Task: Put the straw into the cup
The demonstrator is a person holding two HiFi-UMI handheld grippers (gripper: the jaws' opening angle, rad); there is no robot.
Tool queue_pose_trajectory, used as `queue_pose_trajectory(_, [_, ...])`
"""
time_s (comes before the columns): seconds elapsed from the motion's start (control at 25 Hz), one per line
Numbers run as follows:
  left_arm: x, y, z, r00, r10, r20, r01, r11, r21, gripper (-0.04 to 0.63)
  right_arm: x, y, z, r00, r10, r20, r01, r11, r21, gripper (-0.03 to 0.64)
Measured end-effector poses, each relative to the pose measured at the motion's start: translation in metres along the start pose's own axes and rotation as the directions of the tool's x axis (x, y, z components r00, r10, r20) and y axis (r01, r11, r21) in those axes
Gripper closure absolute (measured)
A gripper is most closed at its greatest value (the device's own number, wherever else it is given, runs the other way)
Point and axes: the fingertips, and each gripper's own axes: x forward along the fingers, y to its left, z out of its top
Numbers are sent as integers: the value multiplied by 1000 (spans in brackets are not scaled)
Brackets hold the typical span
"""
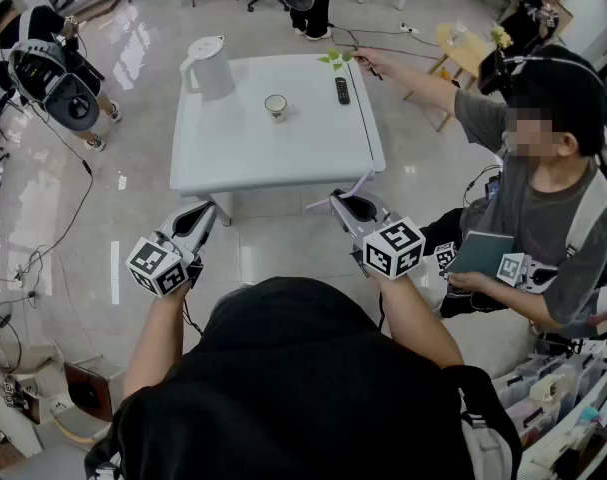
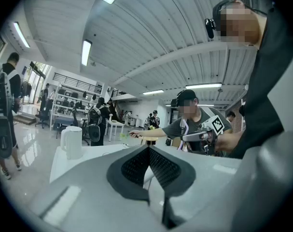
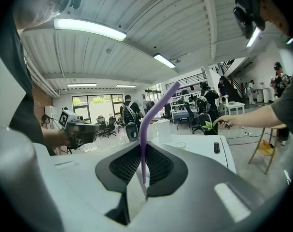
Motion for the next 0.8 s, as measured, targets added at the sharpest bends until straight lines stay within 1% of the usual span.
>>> queue_pose_trajectory(0.32, [-4,-3,2,1000,4,0,-4,1000,-9,595,3,2,-2,1000,14,-15,-14,1000,10,557])
queue_pose_trajectory(0.52, [-9,-5,1,1000,10,-8,-10,1000,-8,595,3,2,5,1000,16,6,-16,1000,12,555])
queue_pose_trajectory(0.8, [-19,12,0,1000,31,3,-30,999,-37,595,19,13,0,999,47,-24,-47,999,7,555])
